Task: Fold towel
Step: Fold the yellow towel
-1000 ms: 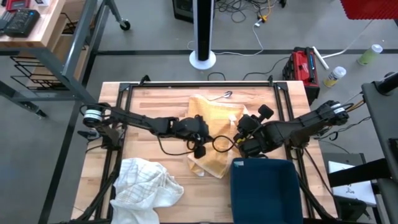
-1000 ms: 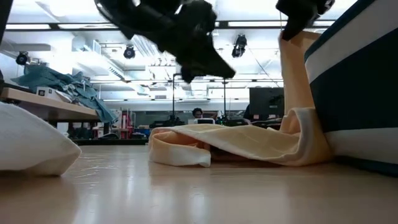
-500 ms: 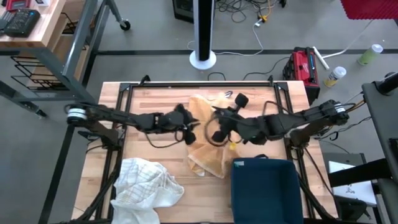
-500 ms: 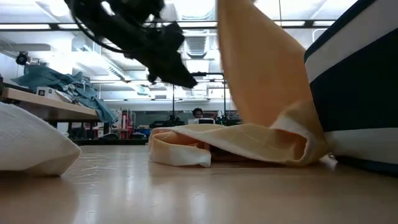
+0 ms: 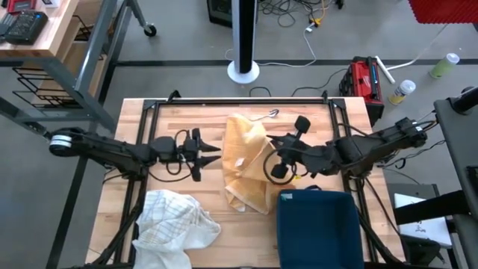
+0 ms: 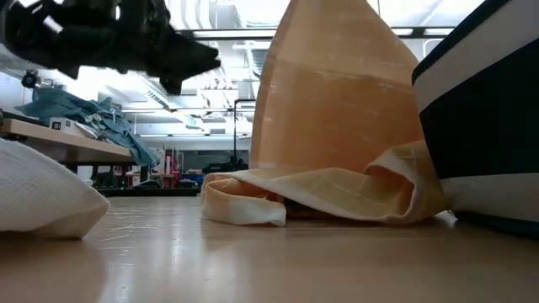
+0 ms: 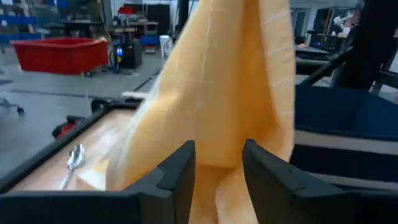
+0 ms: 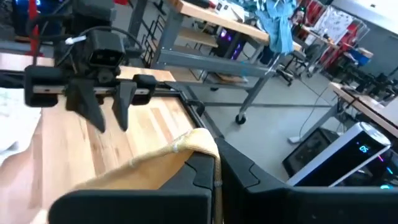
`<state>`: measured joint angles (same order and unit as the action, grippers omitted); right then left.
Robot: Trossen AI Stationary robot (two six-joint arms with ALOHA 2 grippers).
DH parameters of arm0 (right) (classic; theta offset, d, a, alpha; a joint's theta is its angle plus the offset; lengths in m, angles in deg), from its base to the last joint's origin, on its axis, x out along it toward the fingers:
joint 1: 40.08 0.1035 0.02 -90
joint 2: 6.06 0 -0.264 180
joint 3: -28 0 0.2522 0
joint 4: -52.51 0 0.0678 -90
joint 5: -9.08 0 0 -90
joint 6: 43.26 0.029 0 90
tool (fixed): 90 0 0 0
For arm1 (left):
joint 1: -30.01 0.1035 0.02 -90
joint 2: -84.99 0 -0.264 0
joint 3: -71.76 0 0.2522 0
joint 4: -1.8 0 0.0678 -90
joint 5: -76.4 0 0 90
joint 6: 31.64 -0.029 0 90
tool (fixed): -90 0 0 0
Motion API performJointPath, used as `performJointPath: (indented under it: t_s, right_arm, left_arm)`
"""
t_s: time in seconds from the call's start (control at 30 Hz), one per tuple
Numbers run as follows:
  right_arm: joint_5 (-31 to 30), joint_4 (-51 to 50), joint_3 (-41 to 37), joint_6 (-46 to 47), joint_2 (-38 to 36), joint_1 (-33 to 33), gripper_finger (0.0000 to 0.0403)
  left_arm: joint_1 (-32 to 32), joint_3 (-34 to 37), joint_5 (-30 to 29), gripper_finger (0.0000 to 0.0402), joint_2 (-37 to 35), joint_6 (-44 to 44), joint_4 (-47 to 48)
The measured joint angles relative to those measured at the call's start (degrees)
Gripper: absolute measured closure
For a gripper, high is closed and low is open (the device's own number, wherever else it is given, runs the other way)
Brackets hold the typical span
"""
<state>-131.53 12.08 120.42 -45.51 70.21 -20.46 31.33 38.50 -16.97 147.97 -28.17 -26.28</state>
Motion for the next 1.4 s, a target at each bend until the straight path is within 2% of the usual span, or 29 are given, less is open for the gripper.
performJointPath:
  t_s: [0.17,0.27,0.47,0.6,0.7,0.83,0.93,1.1,1.2,1.3,1.4]
  right_arm:
    - [0.0,-0.7,-0.2,0.0,2.1,-0.1,0.0403]
    - [-0.4,-1.3,-0.2,-0.1,2.6,-0.1,0.0403]
    - [-1.0,-1.8,-0.2,0.2,2.8,-0.1,0.0403]
    - [-1.0,-2.4,-0.2,0.8,2.7,-0.1,0.0403]
    - [-1.6,-4.1,-0.2,1.3,2.7,-0.1,0.0403]
    - [-3.7,-7.3,-0.3,3.3,2.7,-0.2,0.0403]
    - [-3.9,-8.9,-0.3,5.1,2.7,-0.2,0.0403]
    - [-3.9,-8.5,-0.3,5.4,2.7,-0.2,0.0403]
    - [-3.9,-7.5,-0.3,5.4,2.7,-0.4,0.0403]
    - [-3.8,-7.1,-0.3,5.4,2.7,-0.5,0.0403]
    - [-3.8,-7.0,-0.3,5.7,2.7,-0.5,0.0403]
  left_arm:
    - [-1.0,0.5,4.1,0.0256,7.1,-1.8,-7.5]
    - [-2.0,-2.5,6.9,0.0250,13.4,-4.3,-9.5]
    - [-3.2,-12.9,12.9,0.0243,26.5,-7.5,-1.2]
    - [-3.1,-19.4,20.0,0.0242,29.9,-7.5,8.1]
    - [-3.1,-22.1,22.5,0.0249,30.4,-7.2,13.1]
    - [-3.2,-23.0,23.9,0.0264,29.6,-4.9,17.8]
    - [-3.2,-21.9,23.3,0.0275,29.4,-1.7,17.8]
    - [-4.3,-20.9,14.3,0.0283,31.9,-2.6,11.6]
    - [-5.1,-21.4,15.8,0.0280,34.9,-3.0,6.4]
    - [-5.5,-23.6,17.4,0.0278,37.2,-4.3,7.7]
    - [-5.5,-25.5,19.7,0.0283,37.6,-3.9,12.9]
